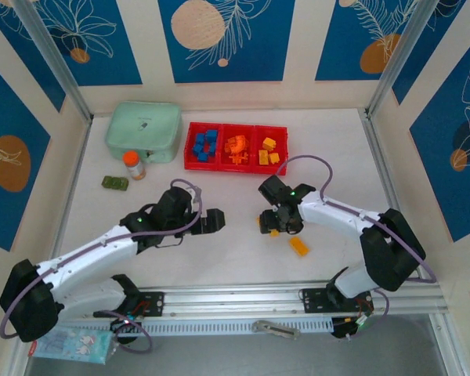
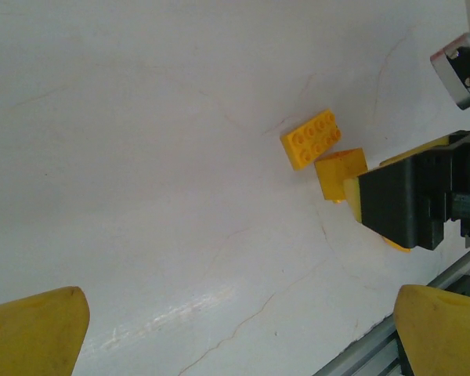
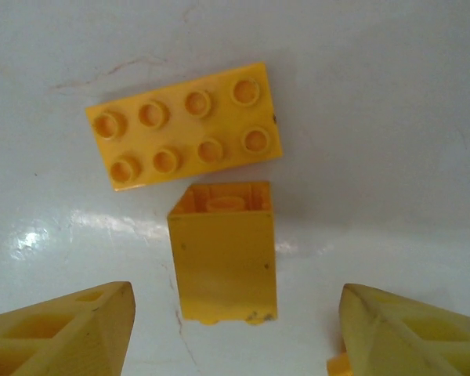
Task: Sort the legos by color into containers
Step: Pick up the lego from the bottom-center of the table.
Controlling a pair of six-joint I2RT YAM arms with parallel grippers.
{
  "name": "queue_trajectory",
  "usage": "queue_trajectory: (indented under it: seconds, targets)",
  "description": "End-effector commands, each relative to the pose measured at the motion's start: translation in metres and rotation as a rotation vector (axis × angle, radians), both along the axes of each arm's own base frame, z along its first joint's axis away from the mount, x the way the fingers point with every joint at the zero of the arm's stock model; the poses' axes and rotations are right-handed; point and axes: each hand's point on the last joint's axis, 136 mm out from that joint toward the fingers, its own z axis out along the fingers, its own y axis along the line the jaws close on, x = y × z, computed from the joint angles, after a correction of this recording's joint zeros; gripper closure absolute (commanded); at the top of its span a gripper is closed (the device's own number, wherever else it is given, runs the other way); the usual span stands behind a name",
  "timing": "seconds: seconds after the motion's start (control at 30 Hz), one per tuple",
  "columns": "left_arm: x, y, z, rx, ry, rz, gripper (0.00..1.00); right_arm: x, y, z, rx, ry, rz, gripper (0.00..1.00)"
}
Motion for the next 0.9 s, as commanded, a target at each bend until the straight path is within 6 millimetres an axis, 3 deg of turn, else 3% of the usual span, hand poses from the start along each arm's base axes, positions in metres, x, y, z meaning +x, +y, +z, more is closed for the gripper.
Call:
queue_trajectory:
  seconds: [0.0,0.27,0.53,0.73,0.87]
  targets:
    - [0.005,-0.012,0.015,-0.043,-0.032,-0.01,0.01,0.004,0.006,-0.01,0.016,0.015,0.016,0.33]
    - [0.005,-0.011,0.012,-0.033,-0.029,-0.007,0.01,0.011,0.008,-0.022,0.009,0.024,0.022,0.47]
    - [0.007,-0.012,0.014,-0.028,-0.037,-0.01,0.01,0.012,0.008,-0.015,0.016,0.011,0.022,0.64]
    - [0.01,-0.012,0.024,-0.012,-0.061,-0.02,0.01,0.023,0.013,0.022,0.061,-0.059,0.025,0.67]
    - [0.016,-0.012,0.034,-0.021,-0.085,-0.016,0.01,0.047,0.011,0.053,0.104,-0.138,0.009,0.67]
